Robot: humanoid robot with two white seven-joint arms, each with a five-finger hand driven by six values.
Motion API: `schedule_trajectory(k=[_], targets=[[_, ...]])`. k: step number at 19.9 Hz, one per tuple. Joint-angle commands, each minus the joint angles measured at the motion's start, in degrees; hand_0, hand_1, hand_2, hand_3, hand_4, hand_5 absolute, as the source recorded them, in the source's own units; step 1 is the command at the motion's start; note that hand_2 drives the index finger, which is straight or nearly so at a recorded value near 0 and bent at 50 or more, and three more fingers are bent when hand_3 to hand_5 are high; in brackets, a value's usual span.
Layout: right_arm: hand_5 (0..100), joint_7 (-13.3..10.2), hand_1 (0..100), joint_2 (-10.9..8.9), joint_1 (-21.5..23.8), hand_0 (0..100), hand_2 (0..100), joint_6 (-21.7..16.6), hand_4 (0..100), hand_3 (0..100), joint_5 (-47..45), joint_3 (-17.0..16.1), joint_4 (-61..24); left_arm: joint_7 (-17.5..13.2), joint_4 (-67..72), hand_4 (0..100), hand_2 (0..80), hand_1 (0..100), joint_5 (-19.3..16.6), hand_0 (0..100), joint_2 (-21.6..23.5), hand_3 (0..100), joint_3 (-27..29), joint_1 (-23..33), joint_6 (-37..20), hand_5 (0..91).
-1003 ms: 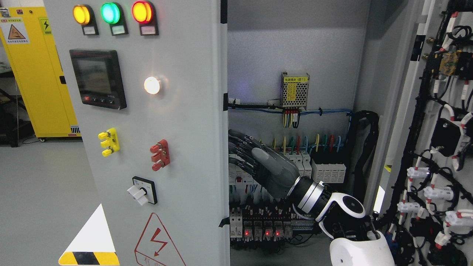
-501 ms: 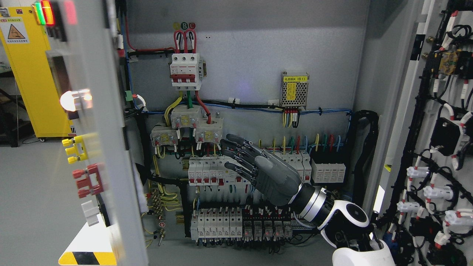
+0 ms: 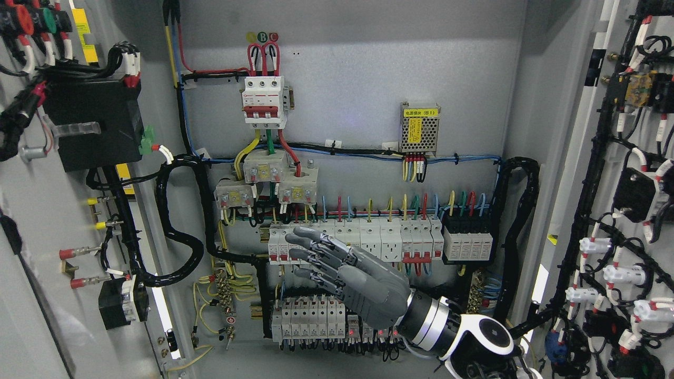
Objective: Open door with both hands
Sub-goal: 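Pull the door open with the right hand, swinging it toward the robot, then withdraw the right hand down out of the cabinet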
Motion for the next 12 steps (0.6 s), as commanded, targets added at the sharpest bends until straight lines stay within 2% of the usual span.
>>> schedule_trajectory(k=[1,7,12], targets=[[0,-0.6,50,-0.27,4.3,0,4,0.8,0,0,0.2,12.4,-7.9,-0.2,-0.4,0,0.0,56,-0.1,12,1.3,0,0.0,0.2,0.6,0.0],[0,-0.8,50,0.17,8.3,0,4,0.8,0,0,0.6,21.7,-8.9,-0.2,-0.5,0,0.0,56,-0.1,12,1.3,0,0.0,0.2,0.5,0.0],[0,-0.8,50,0.96,8.0,0,4,0.9,0,0,2.6,26.0,-7.3,-0.2,-0.5,0,0.0,56,-0.1,12,1.4,0,0.0,0.2,0.4,0.0]])
